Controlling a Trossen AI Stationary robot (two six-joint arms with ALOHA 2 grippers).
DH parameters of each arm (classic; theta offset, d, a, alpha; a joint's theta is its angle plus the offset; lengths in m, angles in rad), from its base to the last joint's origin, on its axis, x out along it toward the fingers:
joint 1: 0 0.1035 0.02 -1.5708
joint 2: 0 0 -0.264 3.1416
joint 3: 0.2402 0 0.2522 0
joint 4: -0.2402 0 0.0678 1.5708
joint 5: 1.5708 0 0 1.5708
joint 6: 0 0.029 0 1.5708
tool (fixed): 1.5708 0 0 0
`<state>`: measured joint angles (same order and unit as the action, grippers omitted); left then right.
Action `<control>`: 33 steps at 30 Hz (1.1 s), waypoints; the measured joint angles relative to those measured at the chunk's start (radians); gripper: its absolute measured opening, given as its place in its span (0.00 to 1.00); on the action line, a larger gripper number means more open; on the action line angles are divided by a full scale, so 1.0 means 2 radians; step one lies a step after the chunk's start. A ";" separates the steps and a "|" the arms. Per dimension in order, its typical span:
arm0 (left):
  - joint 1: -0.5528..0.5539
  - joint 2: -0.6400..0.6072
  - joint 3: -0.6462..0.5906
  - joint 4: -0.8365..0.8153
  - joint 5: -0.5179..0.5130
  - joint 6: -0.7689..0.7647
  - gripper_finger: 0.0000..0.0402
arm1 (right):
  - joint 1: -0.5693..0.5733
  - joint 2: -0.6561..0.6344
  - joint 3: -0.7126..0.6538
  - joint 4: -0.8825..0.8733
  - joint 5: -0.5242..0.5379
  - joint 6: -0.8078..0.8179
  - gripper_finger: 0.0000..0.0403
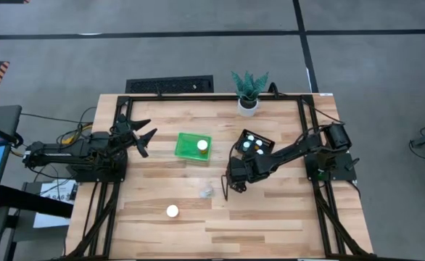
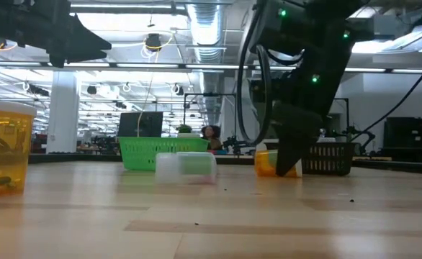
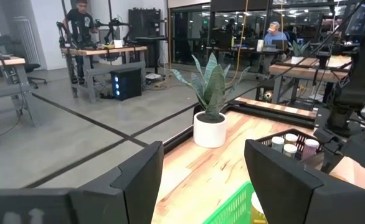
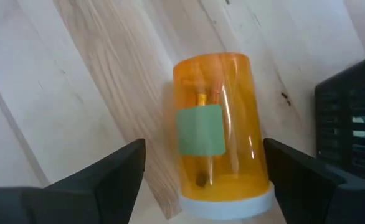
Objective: Pick and place medicine bottles into bin by pill shape (circle, oval)
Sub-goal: Put the right orange capsule bottle into the green basket
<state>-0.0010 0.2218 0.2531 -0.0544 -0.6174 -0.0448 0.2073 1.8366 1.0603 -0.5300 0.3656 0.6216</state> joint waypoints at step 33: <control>0.000 0.000 0.000 0.000 0.000 0.000 0.55 | 0.056 0.000 0.200 -0.291 -0.024 -0.185 0.54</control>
<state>-0.0010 0.2218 0.2531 -0.0551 -0.6174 -0.0456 0.3195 1.8374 1.4612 -1.1129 0.3168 0.2517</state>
